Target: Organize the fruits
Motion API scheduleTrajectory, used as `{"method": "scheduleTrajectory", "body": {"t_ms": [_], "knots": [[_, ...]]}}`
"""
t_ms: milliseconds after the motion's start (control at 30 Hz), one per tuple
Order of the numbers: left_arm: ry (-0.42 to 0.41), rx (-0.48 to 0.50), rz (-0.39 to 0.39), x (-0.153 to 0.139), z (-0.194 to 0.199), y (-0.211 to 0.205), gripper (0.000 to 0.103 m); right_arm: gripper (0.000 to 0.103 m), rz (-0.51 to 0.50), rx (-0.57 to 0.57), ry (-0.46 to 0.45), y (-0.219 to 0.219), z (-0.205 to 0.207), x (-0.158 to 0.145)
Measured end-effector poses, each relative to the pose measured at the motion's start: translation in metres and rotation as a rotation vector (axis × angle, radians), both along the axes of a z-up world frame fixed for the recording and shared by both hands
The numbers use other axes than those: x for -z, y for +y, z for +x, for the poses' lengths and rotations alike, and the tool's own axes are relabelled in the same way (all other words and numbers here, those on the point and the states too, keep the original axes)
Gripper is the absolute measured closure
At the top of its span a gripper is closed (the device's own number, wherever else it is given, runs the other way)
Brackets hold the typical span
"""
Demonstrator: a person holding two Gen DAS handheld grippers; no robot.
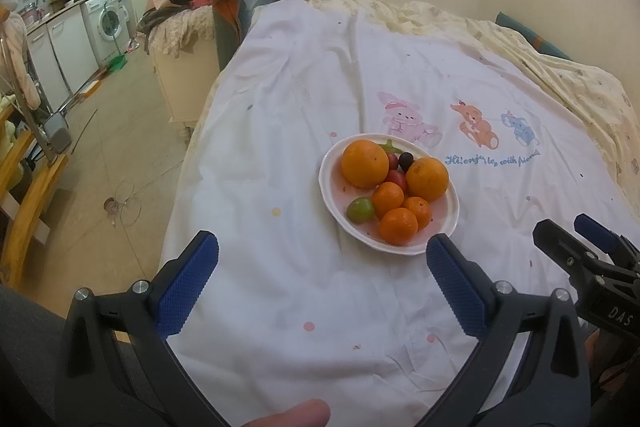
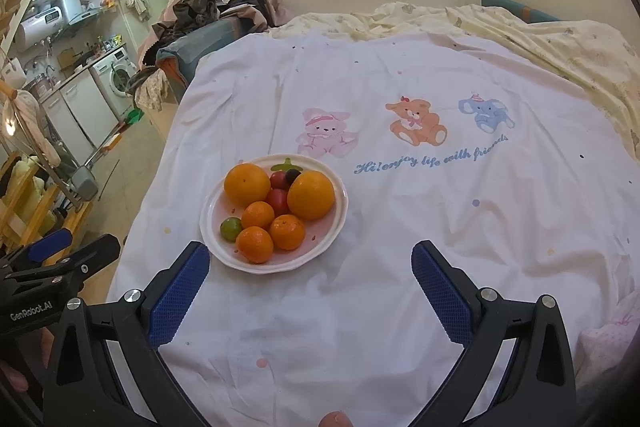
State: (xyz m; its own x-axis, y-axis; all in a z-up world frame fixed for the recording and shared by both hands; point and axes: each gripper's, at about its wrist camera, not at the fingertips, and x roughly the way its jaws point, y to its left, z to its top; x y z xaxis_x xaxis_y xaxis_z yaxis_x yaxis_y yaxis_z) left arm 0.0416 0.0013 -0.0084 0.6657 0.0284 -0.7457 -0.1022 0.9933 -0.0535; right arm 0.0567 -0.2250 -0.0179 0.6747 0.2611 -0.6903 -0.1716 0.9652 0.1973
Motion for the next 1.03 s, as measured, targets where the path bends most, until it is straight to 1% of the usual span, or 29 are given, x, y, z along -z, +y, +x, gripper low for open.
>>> {"method": "scheduleTrajectory", "body": {"t_ms": [1033], "knots": [[0.01,-0.009,-0.001,0.0027,-0.0021,0.0018,0.0,0.0,-0.009,-0.003,0.011,0.0022,0.0001,0.0026]]}}
